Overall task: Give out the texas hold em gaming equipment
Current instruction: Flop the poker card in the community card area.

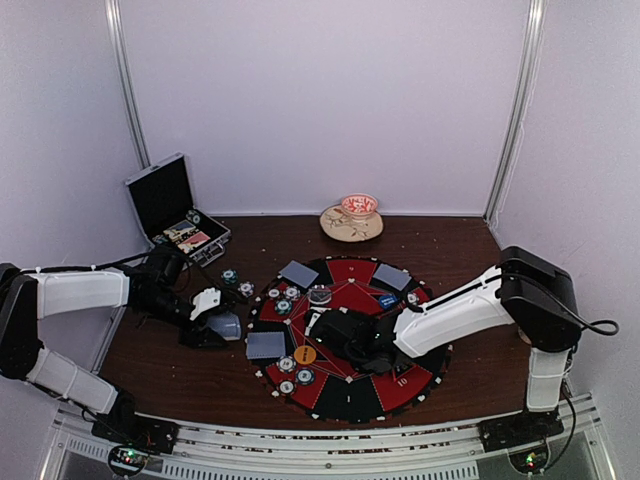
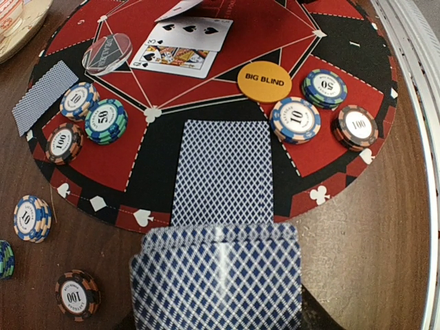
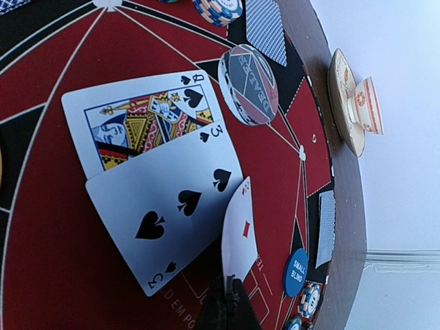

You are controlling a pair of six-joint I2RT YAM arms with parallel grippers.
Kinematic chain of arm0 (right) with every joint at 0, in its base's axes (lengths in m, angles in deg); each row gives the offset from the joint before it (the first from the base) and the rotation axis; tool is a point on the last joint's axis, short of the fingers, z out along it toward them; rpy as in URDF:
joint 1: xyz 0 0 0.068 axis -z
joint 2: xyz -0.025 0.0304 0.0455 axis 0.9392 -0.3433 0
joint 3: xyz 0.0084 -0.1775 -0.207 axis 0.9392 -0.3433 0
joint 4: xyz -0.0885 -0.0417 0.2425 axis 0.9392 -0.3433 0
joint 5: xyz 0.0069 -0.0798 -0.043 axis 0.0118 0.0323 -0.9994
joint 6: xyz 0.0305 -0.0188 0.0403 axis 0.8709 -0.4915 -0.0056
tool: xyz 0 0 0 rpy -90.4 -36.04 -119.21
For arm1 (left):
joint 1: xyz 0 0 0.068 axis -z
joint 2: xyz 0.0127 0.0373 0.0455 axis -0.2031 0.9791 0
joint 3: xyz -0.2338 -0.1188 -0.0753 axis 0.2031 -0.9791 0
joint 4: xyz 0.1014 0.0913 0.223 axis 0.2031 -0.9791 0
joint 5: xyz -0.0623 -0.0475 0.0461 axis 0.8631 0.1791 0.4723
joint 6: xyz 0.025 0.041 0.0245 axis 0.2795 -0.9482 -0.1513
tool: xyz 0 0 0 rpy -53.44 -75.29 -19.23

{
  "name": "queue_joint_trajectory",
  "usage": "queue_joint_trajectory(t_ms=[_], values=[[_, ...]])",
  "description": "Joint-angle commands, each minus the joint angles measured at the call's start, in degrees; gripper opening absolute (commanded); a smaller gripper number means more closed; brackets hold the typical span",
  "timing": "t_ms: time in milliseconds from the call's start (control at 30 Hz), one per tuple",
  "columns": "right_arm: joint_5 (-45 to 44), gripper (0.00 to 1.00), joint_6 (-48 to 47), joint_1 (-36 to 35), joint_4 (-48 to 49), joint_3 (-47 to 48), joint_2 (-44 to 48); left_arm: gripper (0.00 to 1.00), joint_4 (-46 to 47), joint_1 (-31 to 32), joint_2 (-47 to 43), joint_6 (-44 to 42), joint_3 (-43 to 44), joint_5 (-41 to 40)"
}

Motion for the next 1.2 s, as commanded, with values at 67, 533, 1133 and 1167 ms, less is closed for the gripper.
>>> queue_joint_trajectory(t_ms=[67, 533, 1133, 1167], values=[[1.4, 0.0, -0.5, -0.6, 0.7, -1.1, 3.0, 0.52, 1.0, -0.3, -0.8, -0.3, 0.1, 0.9], [2.0, 0.07, -0.6, -1.1, -0.5, -1.0, 3.0, 0.53, 1.0, -0.2, -0.8, -0.2, 0.0, 0.9], [4.9, 0.28, 0.1, -1.7, -3.6, -0.5, 3.9, 0.53, 1.0, -0.2, -0.7, -0.2, 0.0, 0.9], [4.9, 0.28, 0.2, -1.7, -3.9, -0.5, 3.9, 0.52, 1.0, -0.2, -0.7, -0.3, 0.0, 0.9]])
